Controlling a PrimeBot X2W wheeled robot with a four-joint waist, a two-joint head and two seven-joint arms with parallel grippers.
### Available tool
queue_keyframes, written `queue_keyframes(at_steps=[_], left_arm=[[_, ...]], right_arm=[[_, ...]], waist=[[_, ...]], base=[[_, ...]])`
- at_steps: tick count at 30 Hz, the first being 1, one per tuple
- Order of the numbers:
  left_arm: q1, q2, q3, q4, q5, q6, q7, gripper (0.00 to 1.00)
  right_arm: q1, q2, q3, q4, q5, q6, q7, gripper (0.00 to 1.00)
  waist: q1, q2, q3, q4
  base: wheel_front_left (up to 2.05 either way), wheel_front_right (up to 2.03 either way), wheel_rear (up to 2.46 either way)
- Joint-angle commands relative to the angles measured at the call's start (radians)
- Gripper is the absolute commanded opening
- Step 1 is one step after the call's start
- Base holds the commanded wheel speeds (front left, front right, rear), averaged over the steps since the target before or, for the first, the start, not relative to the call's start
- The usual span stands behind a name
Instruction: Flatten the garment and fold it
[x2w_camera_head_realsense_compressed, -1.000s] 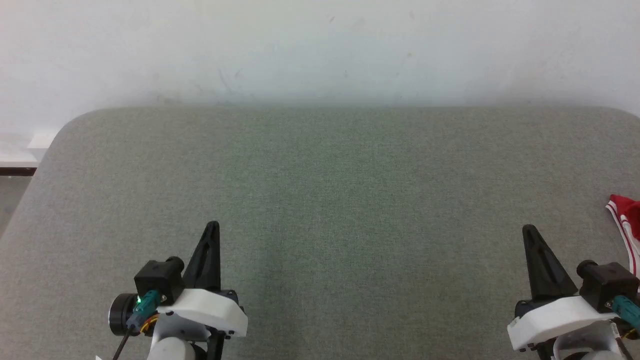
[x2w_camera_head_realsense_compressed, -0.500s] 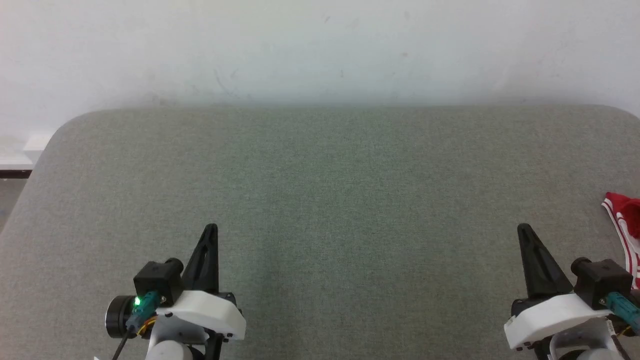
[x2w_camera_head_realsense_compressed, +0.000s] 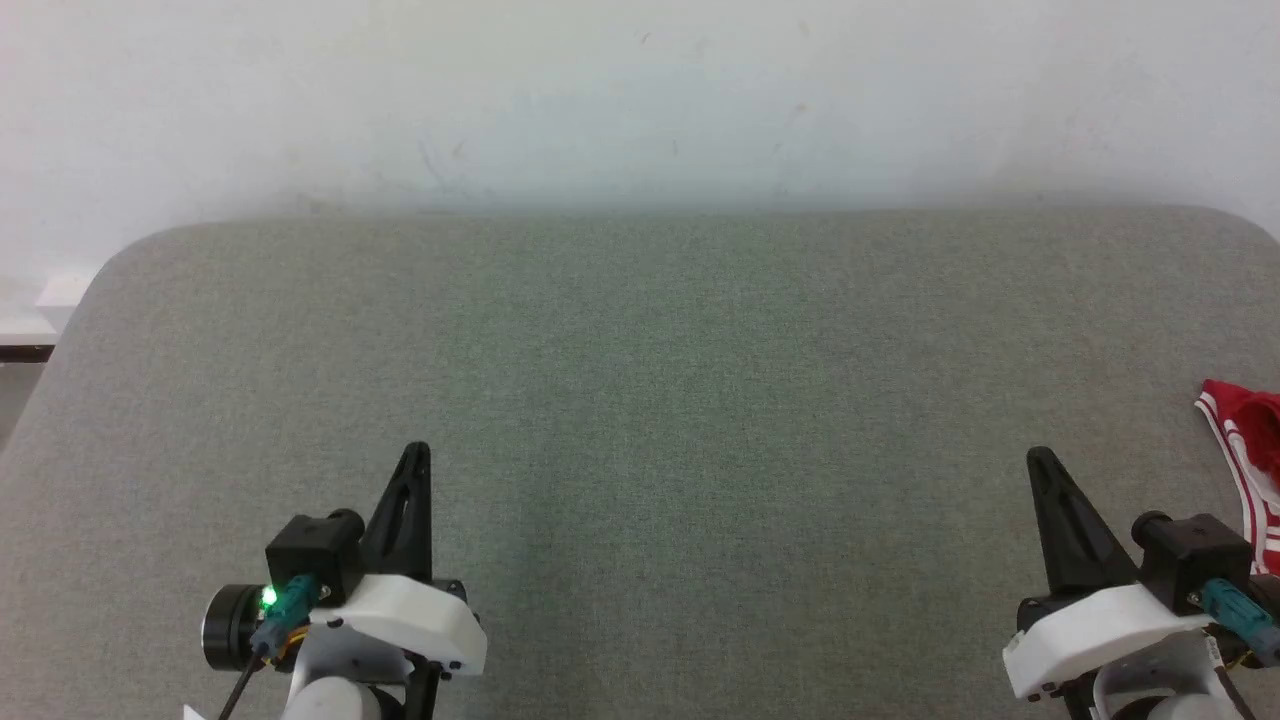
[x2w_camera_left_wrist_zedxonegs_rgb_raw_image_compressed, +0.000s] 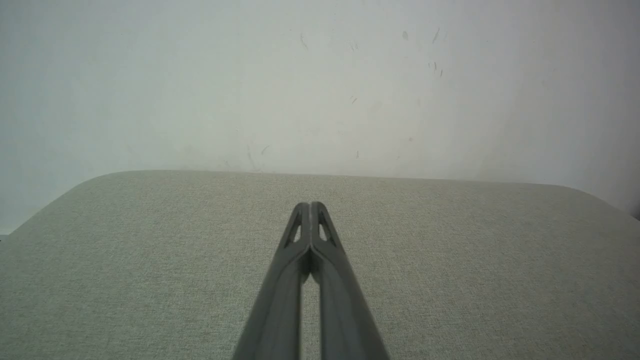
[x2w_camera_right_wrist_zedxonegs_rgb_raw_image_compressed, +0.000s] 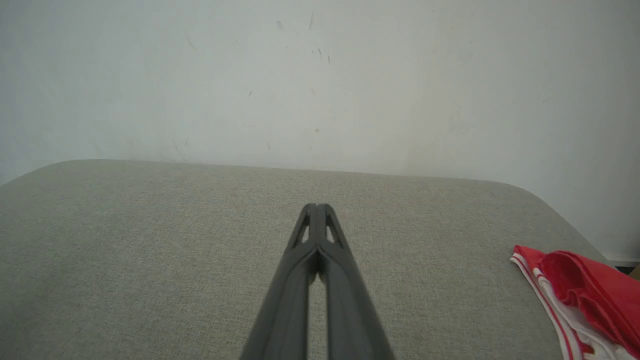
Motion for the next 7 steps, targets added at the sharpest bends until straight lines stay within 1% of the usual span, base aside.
queue_keyframes(at_steps=[1, 7], left_arm=[[0.018, -0.001, 0.005, -0.01, 0.009, 0.004, 0.005, 0.0], [0.022, -0.002, 0.009, -0.021, 0.02, 0.005, 0.017, 0.0]], right_arm=[[-0.013, 0.002, 0.005, -0.005, -0.009, -0.001, 0.005, 0.0], [-0.015, 0.003, 0.009, -0.006, -0.016, -0.001, 0.012, 0.0]], waist=[[0.0, 0.0, 0.0, -0.001], [0.0, 0.0, 0.0, -0.005]], base=[[0.0, 0.0, 0.0], [0.0, 0.0, 0.0]])
